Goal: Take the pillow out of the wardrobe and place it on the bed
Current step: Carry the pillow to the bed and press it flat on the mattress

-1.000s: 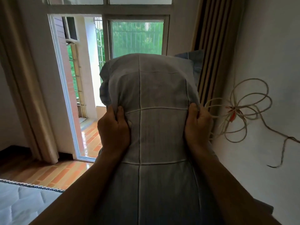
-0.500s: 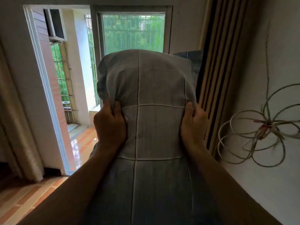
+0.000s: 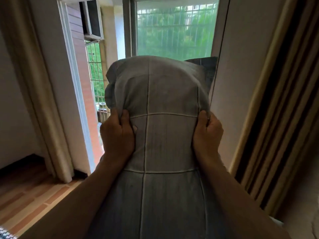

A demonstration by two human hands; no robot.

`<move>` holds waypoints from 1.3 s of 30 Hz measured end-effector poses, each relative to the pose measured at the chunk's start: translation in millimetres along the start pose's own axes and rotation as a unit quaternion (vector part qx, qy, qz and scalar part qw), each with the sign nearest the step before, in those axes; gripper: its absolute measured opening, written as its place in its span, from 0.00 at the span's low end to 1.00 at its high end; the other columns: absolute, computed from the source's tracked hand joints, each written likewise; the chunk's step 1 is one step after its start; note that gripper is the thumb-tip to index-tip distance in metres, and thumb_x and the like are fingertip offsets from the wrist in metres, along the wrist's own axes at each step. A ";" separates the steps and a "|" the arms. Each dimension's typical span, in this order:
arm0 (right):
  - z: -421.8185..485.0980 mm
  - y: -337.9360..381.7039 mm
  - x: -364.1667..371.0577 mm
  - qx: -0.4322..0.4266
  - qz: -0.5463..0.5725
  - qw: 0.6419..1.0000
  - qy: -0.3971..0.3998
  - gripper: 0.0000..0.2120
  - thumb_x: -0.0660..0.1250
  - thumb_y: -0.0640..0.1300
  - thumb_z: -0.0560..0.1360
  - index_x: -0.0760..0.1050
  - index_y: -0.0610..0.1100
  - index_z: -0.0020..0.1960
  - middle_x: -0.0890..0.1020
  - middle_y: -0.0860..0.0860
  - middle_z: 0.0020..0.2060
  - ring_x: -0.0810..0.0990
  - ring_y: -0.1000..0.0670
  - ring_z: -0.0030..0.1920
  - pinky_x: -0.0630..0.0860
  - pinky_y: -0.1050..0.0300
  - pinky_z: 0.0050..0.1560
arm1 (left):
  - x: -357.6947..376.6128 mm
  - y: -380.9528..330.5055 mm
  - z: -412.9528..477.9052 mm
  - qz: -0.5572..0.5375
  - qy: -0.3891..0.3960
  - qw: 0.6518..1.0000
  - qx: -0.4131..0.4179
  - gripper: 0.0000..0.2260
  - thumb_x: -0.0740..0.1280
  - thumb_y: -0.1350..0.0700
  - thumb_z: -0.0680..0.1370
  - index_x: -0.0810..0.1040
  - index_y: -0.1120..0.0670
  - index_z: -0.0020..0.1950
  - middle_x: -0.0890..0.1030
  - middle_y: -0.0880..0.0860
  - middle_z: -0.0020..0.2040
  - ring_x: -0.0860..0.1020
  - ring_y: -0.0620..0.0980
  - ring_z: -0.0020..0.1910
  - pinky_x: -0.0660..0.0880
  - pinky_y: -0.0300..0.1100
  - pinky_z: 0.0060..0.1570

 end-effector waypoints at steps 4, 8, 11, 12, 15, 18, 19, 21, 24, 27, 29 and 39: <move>43.0 -36.1 62.7 0.011 0.045 0.998 0.047 0.18 0.56 0.50 0.82 0.78 0.38 0.46 0.78 0.48 0.36 0.74 0.53 0.35 0.71 0.59 0.39 | 35.1 29.2 19.2 0.056 -0.042 0.998 -0.010 0.13 0.59 0.54 0.80 0.72 0.61 0.39 0.78 0.63 0.33 0.72 0.57 0.31 0.57 0.45 0.33; 69.3 -54.8 123.4 0.008 0.069 0.994 0.086 0.18 0.57 0.49 0.82 0.78 0.37 0.47 0.79 0.44 0.37 0.77 0.47 0.38 0.74 0.53 0.43 | 50.7 56.7 37.6 0.108 -0.084 0.990 -0.011 0.14 0.59 0.55 0.80 0.76 0.64 0.44 0.79 0.63 0.35 0.72 0.53 0.32 0.60 0.44 0.33; 77.2 -64.5 167.7 0.002 0.088 0.989 0.116 0.19 0.57 0.49 0.82 0.78 0.38 0.44 0.80 0.41 0.36 0.77 0.44 0.38 0.73 0.50 0.40 | 52.3 80.6 52.2 0.148 -0.106 0.983 -0.022 0.13 0.60 0.55 0.80 0.75 0.63 0.42 0.78 0.63 0.35 0.69 0.49 0.32 0.55 0.40 0.32; 78.2 -67.0 182.5 0.002 0.095 0.987 0.128 0.18 0.57 0.49 0.82 0.76 0.39 0.41 0.79 0.42 0.34 0.76 0.45 0.36 0.71 0.50 0.39 | 50.8 88.6 56.5 0.158 -0.115 0.980 -0.024 0.13 0.60 0.55 0.80 0.75 0.63 0.41 0.78 0.64 0.35 0.70 0.51 0.32 0.55 0.40 0.33; 75.8 -72.4 230.9 0.004 0.116 0.978 0.172 0.17 0.57 0.48 0.81 0.72 0.43 0.37 0.75 0.45 0.31 0.73 0.46 0.34 0.68 0.48 0.37 | 44.5 114.3 67.9 0.186 -0.140 0.972 -0.033 0.13 0.60 0.54 0.80 0.73 0.61 0.40 0.77 0.64 0.35 0.74 0.59 0.33 0.56 0.43 0.33; 70.2 -76.9 281.9 0.005 0.141 0.968 0.209 0.17 0.56 0.48 0.81 0.71 0.43 0.37 0.75 0.45 0.31 0.73 0.46 0.33 0.69 0.48 0.35 | 38.4 144.5 80.2 0.211 -0.161 0.963 -0.037 0.14 0.59 0.54 0.80 0.73 0.63 0.40 0.77 0.65 0.34 0.75 0.63 0.33 0.59 0.47 0.31; 68.8 -77.5 297.7 0.004 0.147 0.965 0.217 0.17 0.57 0.48 0.81 0.70 0.44 0.36 0.74 0.47 0.29 0.71 0.48 0.31 0.67 0.50 0.34 | 37.2 154.8 84.6 0.216 -0.164 0.962 -0.038 0.15 0.59 0.53 0.80 0.73 0.63 0.40 0.77 0.65 0.34 0.75 0.63 0.33 0.63 0.48 0.31; 65.1 -77.8 335.5 0.003 0.158 0.959 0.234 0.18 0.57 0.48 0.81 0.67 0.47 0.32 0.70 0.52 0.27 0.68 0.55 0.29 0.64 0.53 0.31 | 33.8 179.3 95.7 0.231 -0.177 0.956 -0.040 0.17 0.58 0.52 0.80 0.74 0.63 0.40 0.78 0.65 0.35 0.76 0.63 0.33 0.70 0.52 0.31; 61.8 -77.4 395.1 0.007 0.170 0.951 0.259 0.21 0.58 0.48 0.80 0.63 0.47 0.29 0.67 0.55 0.25 0.65 0.56 0.28 0.61 0.52 0.30 | 30.1 216.9 118.6 0.250 -0.194 0.948 -0.034 0.17 0.58 0.51 0.80 0.75 0.64 0.42 0.79 0.65 0.36 0.77 0.62 0.34 0.73 0.56 0.34; 60.2 -77.7 455.6 0.008 0.196 0.940 0.278 0.20 0.57 0.48 0.80 0.66 0.44 0.31 0.67 0.53 0.25 0.66 0.51 0.29 0.64 0.49 0.32 | 27.3 253.3 143.5 0.265 -0.208 0.941 -0.026 0.17 0.58 0.52 0.81 0.76 0.64 0.42 0.79 0.64 0.36 0.77 0.60 0.34 0.73 0.54 0.34; 62.0 -72.1 495.9 -0.001 0.207 0.934 0.290 0.19 0.57 0.48 0.80 0.68 0.43 0.32 0.68 0.52 0.26 0.67 0.51 0.29 0.64 0.50 0.33 | 26.3 275.7 164.0 0.271 -0.213 0.938 -0.030 0.16 0.58 0.53 0.81 0.75 0.63 0.41 0.79 0.62 0.34 0.76 0.59 0.33 0.73 0.53 0.33; 44.7 -39.0 652.7 -0.011 0.269 0.898 0.349 0.20 0.58 0.44 0.80 0.62 0.46 0.30 0.67 0.55 0.25 0.64 0.57 0.28 0.57 0.54 0.34 | -0.9 352.3 237.3 0.320 -0.255 0.911 -0.049 0.13 0.59 0.56 0.81 0.69 0.57 0.37 0.71 0.52 0.31 0.68 0.45 0.28 0.62 0.38 0.29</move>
Point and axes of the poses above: each hand's wrist, its own z-axis towards the middle knuckle, its own x-axis out of the palm, y = z × x, the point moved 7 cm from there along z, towards the middle knuckle
